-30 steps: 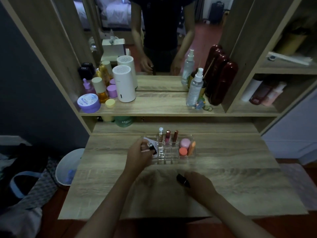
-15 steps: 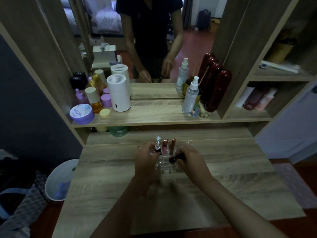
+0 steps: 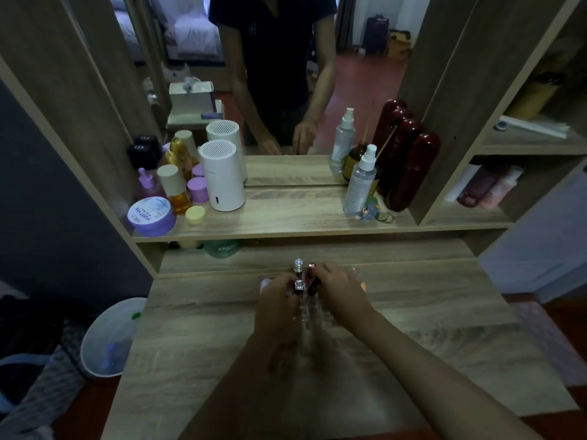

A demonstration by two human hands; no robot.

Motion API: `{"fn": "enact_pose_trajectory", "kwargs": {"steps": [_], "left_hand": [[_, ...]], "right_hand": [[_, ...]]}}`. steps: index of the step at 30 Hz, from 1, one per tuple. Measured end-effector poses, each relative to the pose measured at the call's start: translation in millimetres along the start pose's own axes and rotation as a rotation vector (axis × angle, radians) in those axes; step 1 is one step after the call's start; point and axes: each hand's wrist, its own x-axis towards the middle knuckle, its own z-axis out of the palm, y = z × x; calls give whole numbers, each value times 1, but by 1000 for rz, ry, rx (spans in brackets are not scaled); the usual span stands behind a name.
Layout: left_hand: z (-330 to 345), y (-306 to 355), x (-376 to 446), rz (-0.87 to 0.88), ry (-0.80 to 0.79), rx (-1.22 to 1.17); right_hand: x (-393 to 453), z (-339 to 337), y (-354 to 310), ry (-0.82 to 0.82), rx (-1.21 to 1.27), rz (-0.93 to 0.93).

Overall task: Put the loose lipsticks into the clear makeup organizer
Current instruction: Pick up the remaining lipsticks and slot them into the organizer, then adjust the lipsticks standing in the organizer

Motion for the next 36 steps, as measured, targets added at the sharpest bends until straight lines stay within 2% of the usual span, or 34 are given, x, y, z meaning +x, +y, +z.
{"fn": "enact_pose_trajectory", "kwargs": {"steps": [13, 26, 36], "left_hand": [[7, -7, 4, -44, -69, 19], [10, -9, 2, -107, -98, 45], [4, 0, 1, -80, -94, 75]], "right_hand": [[6, 13, -5, -133, -4, 17], [6, 11, -7, -148, 32, 39], [5, 9, -1, -126, 59, -8]]}}
